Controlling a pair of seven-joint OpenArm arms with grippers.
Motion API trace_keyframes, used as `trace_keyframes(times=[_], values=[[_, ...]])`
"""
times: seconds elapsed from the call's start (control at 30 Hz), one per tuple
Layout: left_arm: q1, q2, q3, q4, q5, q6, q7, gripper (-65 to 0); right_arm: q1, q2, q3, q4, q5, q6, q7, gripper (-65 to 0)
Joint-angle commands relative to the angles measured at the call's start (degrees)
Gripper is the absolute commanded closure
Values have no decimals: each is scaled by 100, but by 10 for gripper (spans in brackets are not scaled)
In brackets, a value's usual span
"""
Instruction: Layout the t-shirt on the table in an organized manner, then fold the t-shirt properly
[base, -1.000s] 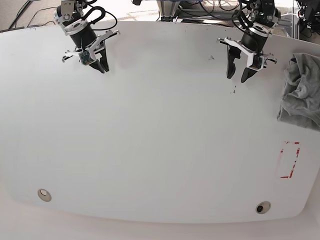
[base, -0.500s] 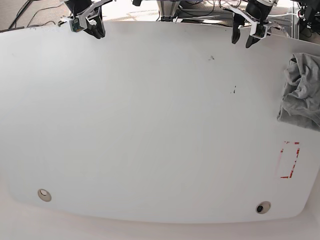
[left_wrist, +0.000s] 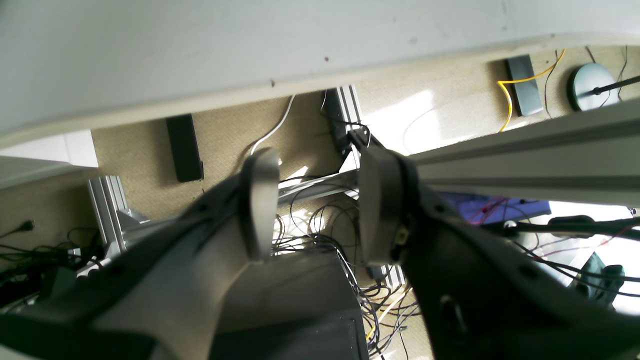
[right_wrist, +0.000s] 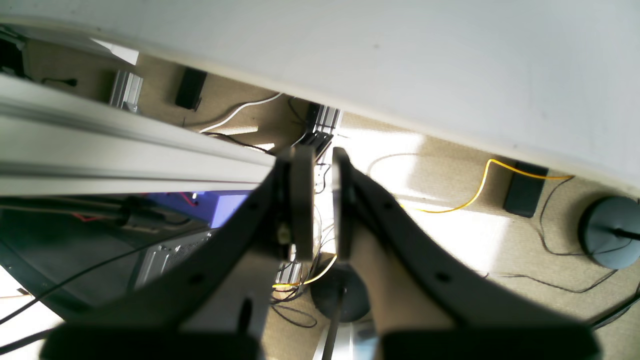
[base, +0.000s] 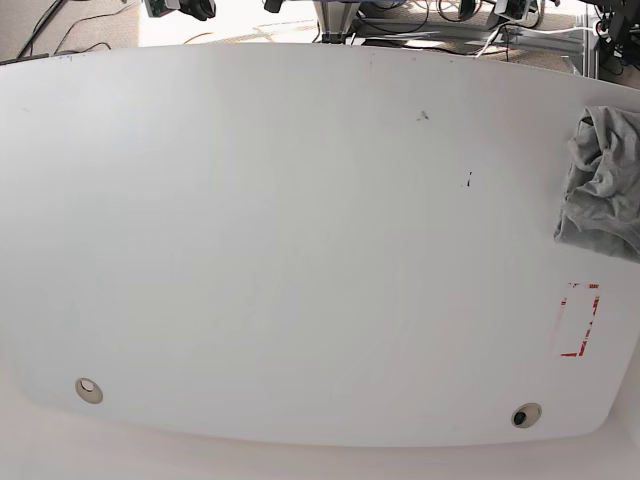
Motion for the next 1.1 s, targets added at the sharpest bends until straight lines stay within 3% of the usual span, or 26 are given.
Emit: trace_keyframes(times=[0.0, 0.23, 0.43, 0.6, 1.07], values=[[206, -25, -22, -9, -40, -6, -148, -237, -192, 28, 1, -20, 100, 54, 97, -55], [215, -16, -22, -457, -40, -6, -139, -237, -43, 36, -8, -768, 100, 125, 97, -55], [-181, -16, 5, -1292, -32, -6, -139, -237, 476, 177, -8, -1823, 100, 722, 97, -55], [-594, -16, 13, -2092, -5, -6, -139, -237, 907, 186, -8, -2482, 91, 942, 97, -55], [-1895, -130, 286, -4017, 12, 20, -139, -237, 2041, 80, -254, -4012, -771, 951, 97, -55]])
